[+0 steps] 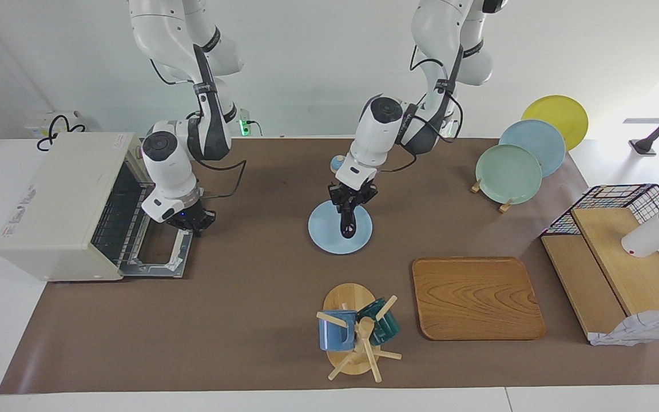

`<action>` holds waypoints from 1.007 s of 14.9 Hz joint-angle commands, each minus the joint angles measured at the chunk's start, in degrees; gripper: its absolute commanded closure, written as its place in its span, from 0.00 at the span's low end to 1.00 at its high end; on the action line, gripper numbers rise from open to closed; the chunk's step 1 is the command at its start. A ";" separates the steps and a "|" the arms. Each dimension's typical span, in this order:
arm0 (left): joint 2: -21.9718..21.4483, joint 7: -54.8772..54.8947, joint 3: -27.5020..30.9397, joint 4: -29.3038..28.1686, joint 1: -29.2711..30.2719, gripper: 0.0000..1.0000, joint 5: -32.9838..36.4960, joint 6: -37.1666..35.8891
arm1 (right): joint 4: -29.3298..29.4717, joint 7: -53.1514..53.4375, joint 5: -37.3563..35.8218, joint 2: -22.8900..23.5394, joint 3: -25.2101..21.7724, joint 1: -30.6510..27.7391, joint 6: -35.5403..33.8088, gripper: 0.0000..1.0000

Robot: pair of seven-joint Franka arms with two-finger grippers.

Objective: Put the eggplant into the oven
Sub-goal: 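Carry the eggplant to the plate while the right gripper opens the oven door, then lower the eggplant onto the blue plate and open the left gripper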

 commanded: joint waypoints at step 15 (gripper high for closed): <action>-4.29 9.73 1.28 3.46 5.18 0.00 -1.21 -11.43 | 7.50 8.87 8.75 -0.19 -0.57 9.64 -6.23 0.00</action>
